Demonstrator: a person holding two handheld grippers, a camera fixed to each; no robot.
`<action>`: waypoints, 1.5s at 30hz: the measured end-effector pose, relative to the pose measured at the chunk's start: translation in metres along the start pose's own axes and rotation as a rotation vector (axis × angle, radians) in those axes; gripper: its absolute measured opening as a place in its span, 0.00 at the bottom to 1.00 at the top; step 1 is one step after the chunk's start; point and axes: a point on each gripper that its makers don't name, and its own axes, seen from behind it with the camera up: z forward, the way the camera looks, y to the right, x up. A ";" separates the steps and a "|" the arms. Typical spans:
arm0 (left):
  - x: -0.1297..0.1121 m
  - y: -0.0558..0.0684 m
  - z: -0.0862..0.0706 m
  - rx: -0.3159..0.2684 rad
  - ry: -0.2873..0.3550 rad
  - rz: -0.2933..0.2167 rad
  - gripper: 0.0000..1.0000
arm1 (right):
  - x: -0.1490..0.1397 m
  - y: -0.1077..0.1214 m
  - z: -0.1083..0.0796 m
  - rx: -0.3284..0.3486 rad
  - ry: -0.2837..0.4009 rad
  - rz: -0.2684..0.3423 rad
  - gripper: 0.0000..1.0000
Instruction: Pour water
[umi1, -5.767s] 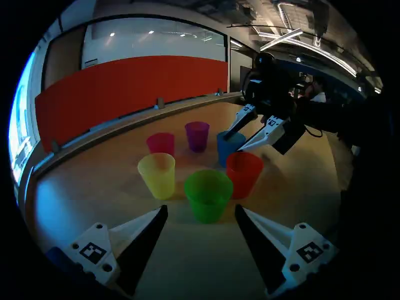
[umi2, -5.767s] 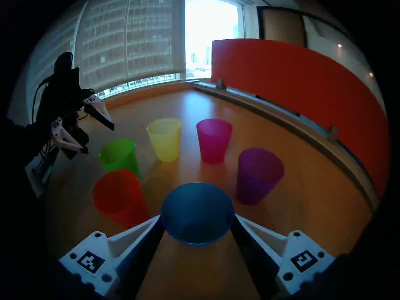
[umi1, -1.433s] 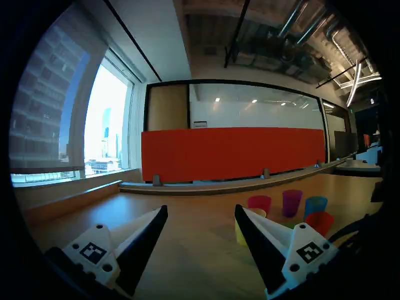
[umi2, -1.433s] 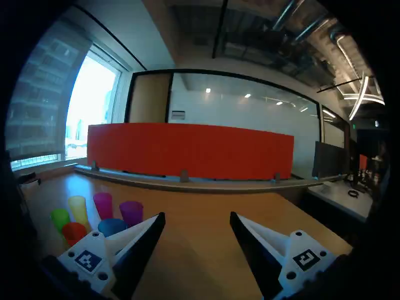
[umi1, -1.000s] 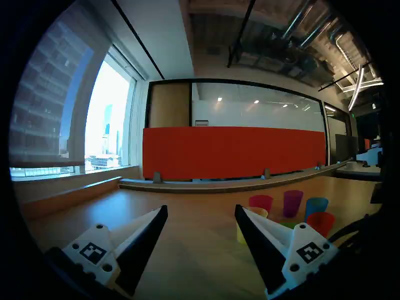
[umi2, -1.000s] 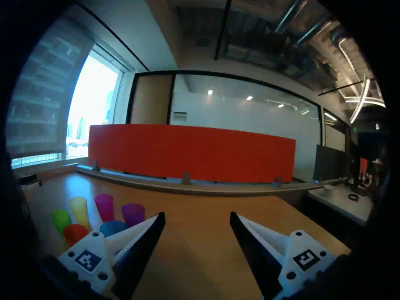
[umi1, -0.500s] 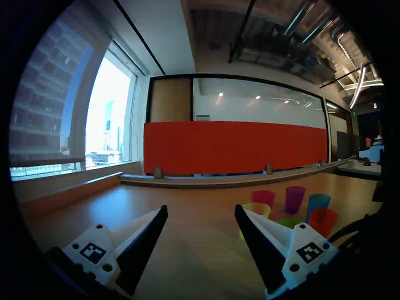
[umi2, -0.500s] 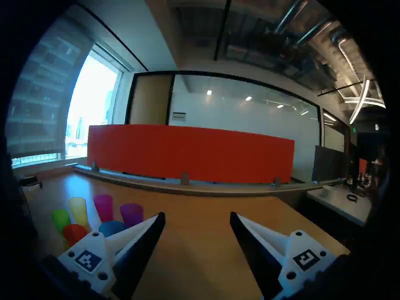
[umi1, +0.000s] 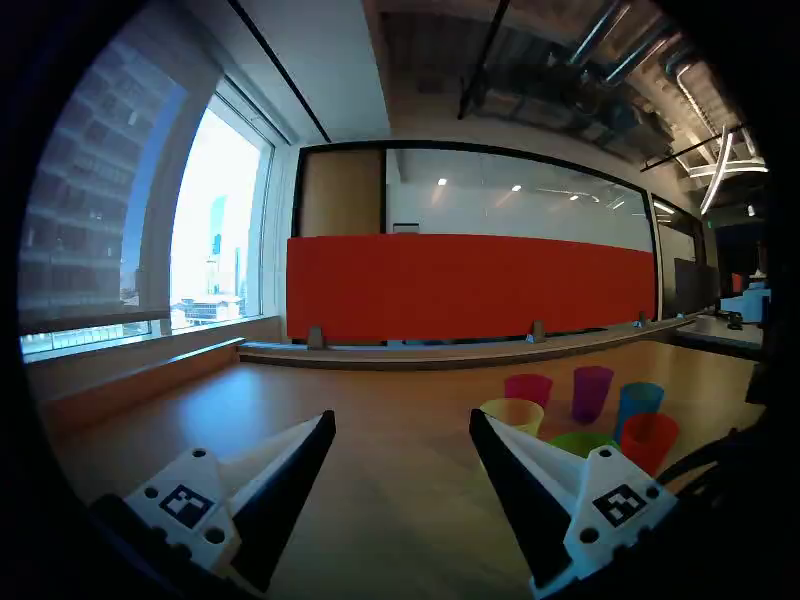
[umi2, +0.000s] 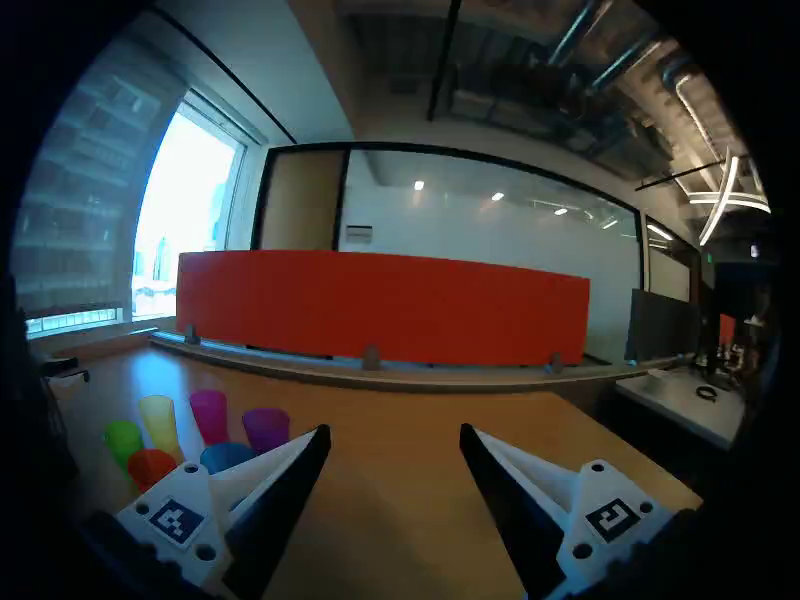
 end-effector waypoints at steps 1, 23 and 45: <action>0.000 0.000 0.000 0.000 0.000 0.000 1.00 | 0.000 0.000 0.000 0.000 0.001 0.001 1.00; 0.000 -0.001 0.000 0.000 -0.004 0.002 1.00 | 0.004 0.021 -0.018 -0.028 0.054 -0.010 1.00; -0.001 0.000 0.000 0.000 -0.004 0.001 1.00 | -0.004 0.024 0.003 -0.012 0.139 0.060 1.00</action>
